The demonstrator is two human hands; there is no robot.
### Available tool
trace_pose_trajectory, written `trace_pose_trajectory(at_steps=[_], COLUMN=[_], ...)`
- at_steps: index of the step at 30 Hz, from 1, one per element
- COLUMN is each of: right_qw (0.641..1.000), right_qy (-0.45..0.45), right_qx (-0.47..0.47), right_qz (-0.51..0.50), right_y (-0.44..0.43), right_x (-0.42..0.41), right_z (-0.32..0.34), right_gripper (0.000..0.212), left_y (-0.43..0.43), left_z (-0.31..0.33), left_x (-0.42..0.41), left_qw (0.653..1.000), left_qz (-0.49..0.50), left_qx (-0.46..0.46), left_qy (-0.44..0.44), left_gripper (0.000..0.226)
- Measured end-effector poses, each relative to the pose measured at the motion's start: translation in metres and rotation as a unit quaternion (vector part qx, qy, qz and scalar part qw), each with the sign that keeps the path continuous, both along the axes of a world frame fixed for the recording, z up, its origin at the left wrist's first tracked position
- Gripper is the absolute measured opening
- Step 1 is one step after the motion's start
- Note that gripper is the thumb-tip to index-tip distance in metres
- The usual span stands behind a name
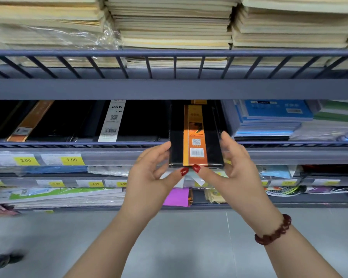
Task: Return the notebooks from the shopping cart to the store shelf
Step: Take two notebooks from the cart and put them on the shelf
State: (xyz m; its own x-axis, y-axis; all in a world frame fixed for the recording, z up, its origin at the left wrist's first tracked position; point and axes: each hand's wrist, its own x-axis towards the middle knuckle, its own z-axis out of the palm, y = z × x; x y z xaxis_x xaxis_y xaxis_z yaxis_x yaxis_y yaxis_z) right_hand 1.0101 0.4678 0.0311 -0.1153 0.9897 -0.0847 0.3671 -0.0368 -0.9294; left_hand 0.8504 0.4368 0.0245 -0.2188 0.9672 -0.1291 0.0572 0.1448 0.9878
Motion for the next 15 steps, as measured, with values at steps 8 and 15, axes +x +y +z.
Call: trace_pose_trajectory(at_steps=[8,15], right_qw=[0.968,0.958], right_qy=[-0.197,-0.236], right_qx=[0.156,0.163], right_qz=[-0.013,0.005], right_y=[0.041,0.061], right_x=[-0.002,0.003], right_z=[-0.011,-0.026], right_gripper=[0.033,0.029], left_y=[0.055,0.080], left_z=[0.000,-0.008], left_x=[0.001,-0.002], left_qw=[0.981,0.969], left_qz=[-0.007,-0.048], left_qx=[0.071,0.030], left_qy=[0.178,0.241], left_gripper=[0.043,0.046])
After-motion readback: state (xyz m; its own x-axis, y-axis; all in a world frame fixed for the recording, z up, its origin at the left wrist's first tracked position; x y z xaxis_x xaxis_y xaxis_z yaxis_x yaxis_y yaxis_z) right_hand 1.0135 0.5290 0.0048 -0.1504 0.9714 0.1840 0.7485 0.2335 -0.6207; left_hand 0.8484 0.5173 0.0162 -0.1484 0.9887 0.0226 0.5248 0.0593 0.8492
